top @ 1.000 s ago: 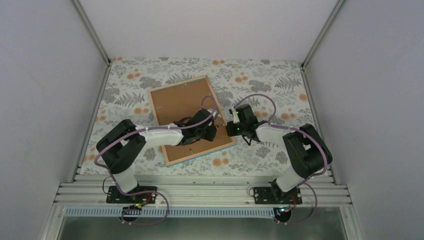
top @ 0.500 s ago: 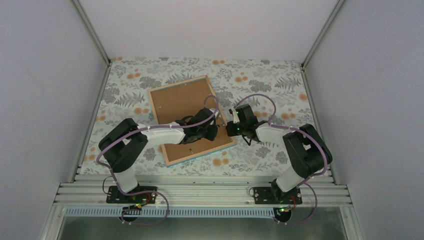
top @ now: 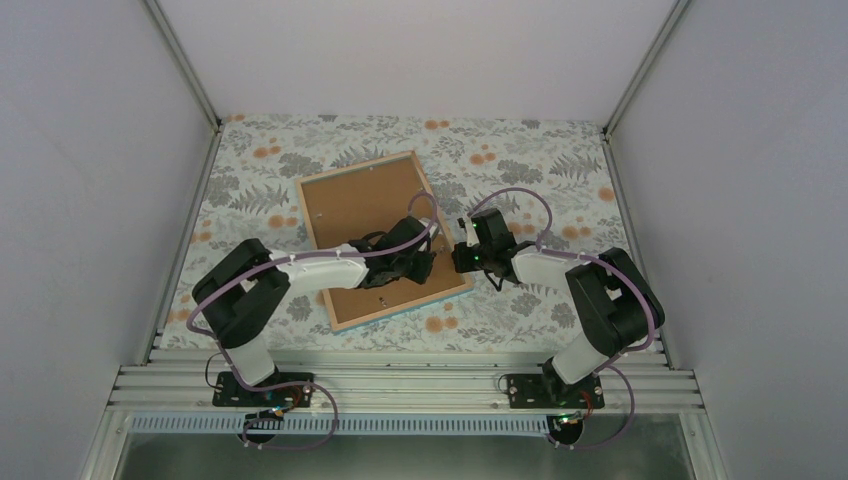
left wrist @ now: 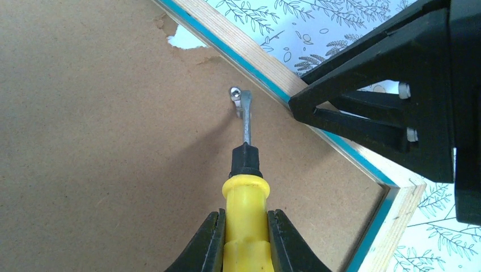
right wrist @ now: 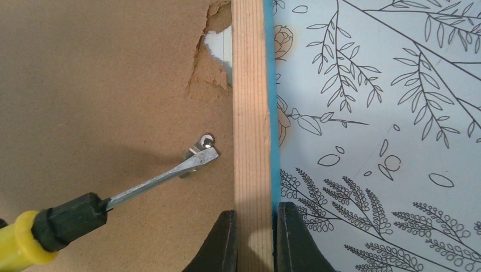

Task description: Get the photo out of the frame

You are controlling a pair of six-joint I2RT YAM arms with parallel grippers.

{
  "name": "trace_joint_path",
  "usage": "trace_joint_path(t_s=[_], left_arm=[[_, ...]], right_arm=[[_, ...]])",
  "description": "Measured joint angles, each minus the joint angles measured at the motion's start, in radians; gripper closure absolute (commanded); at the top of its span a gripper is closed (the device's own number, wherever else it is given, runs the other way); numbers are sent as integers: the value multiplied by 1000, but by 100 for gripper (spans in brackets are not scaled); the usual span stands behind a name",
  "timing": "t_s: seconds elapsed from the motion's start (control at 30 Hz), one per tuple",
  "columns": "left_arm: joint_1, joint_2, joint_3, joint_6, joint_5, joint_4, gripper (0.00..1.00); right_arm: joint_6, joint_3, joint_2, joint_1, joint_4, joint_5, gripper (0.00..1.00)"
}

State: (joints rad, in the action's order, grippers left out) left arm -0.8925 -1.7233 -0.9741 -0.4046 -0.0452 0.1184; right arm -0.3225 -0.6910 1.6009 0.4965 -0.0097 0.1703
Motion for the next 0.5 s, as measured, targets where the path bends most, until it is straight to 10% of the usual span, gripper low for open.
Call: trace_joint_path(t_s=[0.5], left_arm=[[-2, 105, 39, 7, -61, 69, 97]], right_arm=[[0, 0, 0, 0, -1, 2, 96]])
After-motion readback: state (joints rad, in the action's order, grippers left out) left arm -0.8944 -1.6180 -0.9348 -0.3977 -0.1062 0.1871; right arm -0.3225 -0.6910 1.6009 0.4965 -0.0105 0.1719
